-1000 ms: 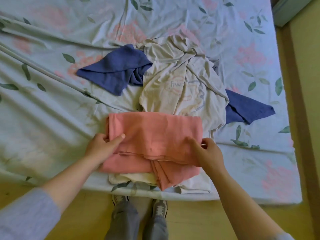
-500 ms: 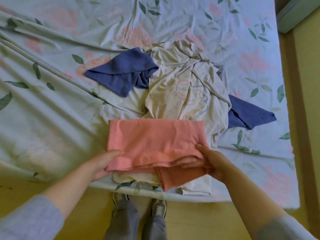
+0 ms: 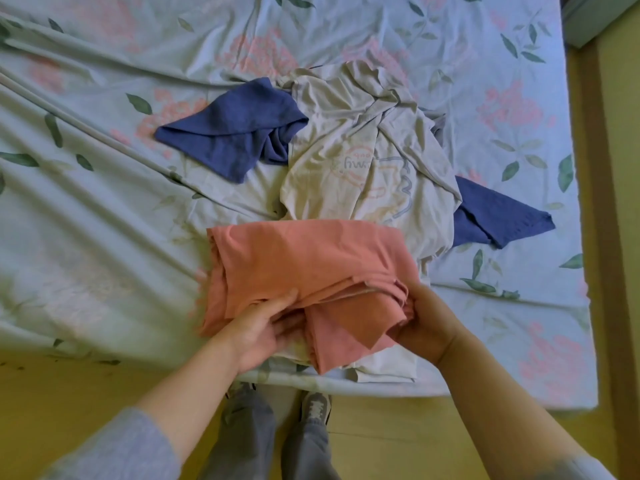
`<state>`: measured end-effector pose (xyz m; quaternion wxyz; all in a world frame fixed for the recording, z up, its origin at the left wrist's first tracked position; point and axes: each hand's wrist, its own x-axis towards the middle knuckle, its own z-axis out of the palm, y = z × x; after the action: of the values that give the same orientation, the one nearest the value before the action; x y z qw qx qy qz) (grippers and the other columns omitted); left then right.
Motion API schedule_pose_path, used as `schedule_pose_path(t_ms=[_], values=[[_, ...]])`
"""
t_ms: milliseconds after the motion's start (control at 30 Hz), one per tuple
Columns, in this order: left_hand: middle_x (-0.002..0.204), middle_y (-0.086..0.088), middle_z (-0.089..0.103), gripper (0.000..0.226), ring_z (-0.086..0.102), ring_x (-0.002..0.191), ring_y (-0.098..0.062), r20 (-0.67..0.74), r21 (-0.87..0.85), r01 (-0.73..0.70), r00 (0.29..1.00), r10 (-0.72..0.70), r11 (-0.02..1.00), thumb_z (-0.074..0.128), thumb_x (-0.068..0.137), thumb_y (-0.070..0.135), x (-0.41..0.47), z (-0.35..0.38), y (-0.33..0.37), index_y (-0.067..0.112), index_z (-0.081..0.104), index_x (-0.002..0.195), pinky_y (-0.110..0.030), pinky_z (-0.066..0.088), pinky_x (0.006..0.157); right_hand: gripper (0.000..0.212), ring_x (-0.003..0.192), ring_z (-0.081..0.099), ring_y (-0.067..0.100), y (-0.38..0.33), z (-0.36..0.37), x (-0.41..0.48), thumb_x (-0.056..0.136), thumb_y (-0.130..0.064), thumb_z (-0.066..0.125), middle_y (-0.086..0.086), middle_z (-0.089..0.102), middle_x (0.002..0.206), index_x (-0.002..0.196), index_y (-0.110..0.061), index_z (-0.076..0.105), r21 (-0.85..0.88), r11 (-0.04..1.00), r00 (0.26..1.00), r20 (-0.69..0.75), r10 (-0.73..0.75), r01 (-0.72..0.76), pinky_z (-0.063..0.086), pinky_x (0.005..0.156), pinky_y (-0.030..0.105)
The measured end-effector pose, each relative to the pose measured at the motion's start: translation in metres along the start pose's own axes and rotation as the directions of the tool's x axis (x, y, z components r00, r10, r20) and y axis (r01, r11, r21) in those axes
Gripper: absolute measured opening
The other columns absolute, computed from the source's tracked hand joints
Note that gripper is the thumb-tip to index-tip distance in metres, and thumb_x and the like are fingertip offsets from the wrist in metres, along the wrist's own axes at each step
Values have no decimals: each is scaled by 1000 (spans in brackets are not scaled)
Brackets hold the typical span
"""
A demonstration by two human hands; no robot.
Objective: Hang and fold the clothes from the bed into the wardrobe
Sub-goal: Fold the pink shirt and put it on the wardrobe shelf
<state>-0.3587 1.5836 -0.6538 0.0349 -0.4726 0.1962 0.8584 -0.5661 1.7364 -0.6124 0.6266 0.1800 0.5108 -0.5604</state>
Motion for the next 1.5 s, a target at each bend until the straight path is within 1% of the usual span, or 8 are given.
schedule_pose_path(t_ms=[133, 267, 467, 633, 967, 1233, 1400, 1500], values=[[116, -3, 70, 74, 65, 111, -22, 62, 354, -140, 990, 126, 925, 92, 57, 18, 6, 21, 3, 14, 60, 123, -37, 51, 95, 30, 94, 68, 28, -34, 31, 1, 75, -21, 65, 21, 69, 108, 96, -4, 78, 100, 992, 991, 110, -82, 71, 58, 87, 41], [123, 5, 57, 76, 55, 113, -15, -210, 790, -112, 874, 438, 603, 85, 69, 39, 20, 29, 10, 16, 51, 133, -29, 43, 95, 32, 82, 73, 26, -69, 69, 6, 86, -17, 51, 16, 74, 93, 86, 1, 78, 143, 984, 985, 119, -128, 110, 62, 71, 40], [94, 7, 66, 62, 63, 88, -14, -166, 821, -178, 835, 524, 543, 80, 58, 64, 31, 31, 24, 19, 59, 94, -24, 45, 68, 47, 79, 68, 34, -109, 100, 38, 103, -16, 30, 21, 71, 83, 89, 5, 70, 269, 961, 998, 1, -62, 60, 51, 92, 51], [143, -2, 47, 127, 47, 127, -18, -223, 783, -136, 850, 478, 607, 77, 39, 77, 42, 52, 34, 16, 36, 143, -31, 41, 98, 36, 100, 58, 28, -111, 100, 45, 99, -28, 38, 11, 69, 107, 92, -10, 68, 162, 986, 997, -67, 40, -29, 18, 110, 64], [98, 20, 51, 62, 56, 100, -12, -239, 619, -324, 790, 564, 716, 84, 72, 18, 61, 82, 24, 19, 46, 120, -12, 41, 72, 35, 114, 62, 32, -107, 78, 36, 92, -26, 50, 13, 69, 119, 117, -9, 68, 93, 991, 995, 49, 90, -94, 47, 96, 52], [117, 2, 59, 57, 53, 102, -11, -88, 863, -269, 753, 652, 428, 78, 76, 14, 70, 58, 85, 12, 56, 127, -15, 36, 80, 30, 80, 71, 26, -111, 59, 35, 84, -20, 54, 12, 72, 94, 108, -8, 68, 94, 995, 999, 18, 35, -37, 58, 79, 39], [107, 5, 69, 31, 63, 99, 2, -227, 677, -383, 703, 674, 628, 73, 84, 29, 53, 52, 104, 18, 66, 112, -15, 47, 83, 42, 93, 71, 35, -106, 55, 35, 71, -22, 67, 17, 71, 110, 110, -8, 72, 55, 998, 999, 31, 27, -29, 56, 83, 52], [117, -8, 63, 29, 62, 102, -25, -331, 74, -383, 862, 385, 921, 56, 93, 38, 37, 37, 129, 17, 61, 112, -40, 51, 83, 36, 100, 69, 39, -101, 56, 34, 81, -20, 55, 22, 68, 115, 103, 0, 75, 130, 991, 991, 131, -19, 2, 53, 84, 61]])
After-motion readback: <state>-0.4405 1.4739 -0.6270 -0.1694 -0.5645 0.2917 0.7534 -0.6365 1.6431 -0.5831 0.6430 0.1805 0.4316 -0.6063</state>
